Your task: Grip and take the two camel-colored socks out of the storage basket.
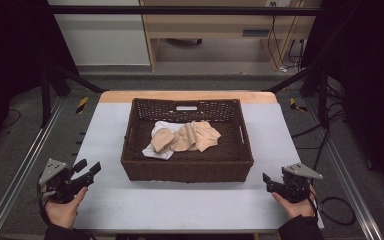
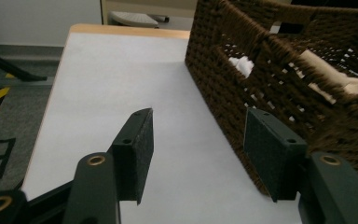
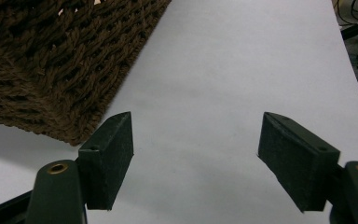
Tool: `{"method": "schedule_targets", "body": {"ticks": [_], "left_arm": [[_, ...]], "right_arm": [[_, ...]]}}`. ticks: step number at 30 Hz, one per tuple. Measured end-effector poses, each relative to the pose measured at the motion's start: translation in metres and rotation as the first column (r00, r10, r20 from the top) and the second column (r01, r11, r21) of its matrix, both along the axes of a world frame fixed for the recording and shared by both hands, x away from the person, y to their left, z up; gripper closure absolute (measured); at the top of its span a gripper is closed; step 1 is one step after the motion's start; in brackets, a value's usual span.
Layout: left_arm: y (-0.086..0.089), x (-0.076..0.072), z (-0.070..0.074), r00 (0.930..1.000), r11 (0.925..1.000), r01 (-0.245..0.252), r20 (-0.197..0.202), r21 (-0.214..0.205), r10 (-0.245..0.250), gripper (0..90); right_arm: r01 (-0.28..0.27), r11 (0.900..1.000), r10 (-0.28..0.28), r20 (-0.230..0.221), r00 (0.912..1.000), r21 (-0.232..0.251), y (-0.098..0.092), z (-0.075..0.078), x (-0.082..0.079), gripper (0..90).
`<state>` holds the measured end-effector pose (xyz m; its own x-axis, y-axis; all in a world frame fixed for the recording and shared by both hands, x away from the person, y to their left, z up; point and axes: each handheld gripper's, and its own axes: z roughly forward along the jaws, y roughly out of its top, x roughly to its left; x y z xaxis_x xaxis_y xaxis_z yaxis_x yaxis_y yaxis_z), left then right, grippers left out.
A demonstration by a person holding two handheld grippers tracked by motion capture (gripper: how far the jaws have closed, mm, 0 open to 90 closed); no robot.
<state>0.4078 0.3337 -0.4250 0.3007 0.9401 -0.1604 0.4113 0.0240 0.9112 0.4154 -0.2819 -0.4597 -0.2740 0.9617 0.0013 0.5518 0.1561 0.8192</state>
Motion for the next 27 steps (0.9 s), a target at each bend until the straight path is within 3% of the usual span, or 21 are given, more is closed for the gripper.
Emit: {"method": "schedule_targets", "body": {"ticks": [17,22,27], "left_arm": [[-0.012,0.005,0.038,0.9968,0.9996,0.028,0.074,-0.002,-0.028,38.6],[-0.025,0.015,0.058,0.9928,0.9989,0.047,0.110,0.000,-0.046,38.2],[-0.038,0.023,0.070,0.9904,0.9976,0.067,0.120,0.016,-0.068,37.8]], "right_arm": [[-0.002,1.0000,0.002,0.021,0.9998,-0.007,0.004,0.003,0.001,26.8],[-0.004,1.0000,0.004,0.031,0.9995,-0.004,0.005,0.005,0.001,27.6],[-0.003,1.0000,0.003,0.034,0.9994,-0.009,0.003,0.005,0.001,29.0]]}}
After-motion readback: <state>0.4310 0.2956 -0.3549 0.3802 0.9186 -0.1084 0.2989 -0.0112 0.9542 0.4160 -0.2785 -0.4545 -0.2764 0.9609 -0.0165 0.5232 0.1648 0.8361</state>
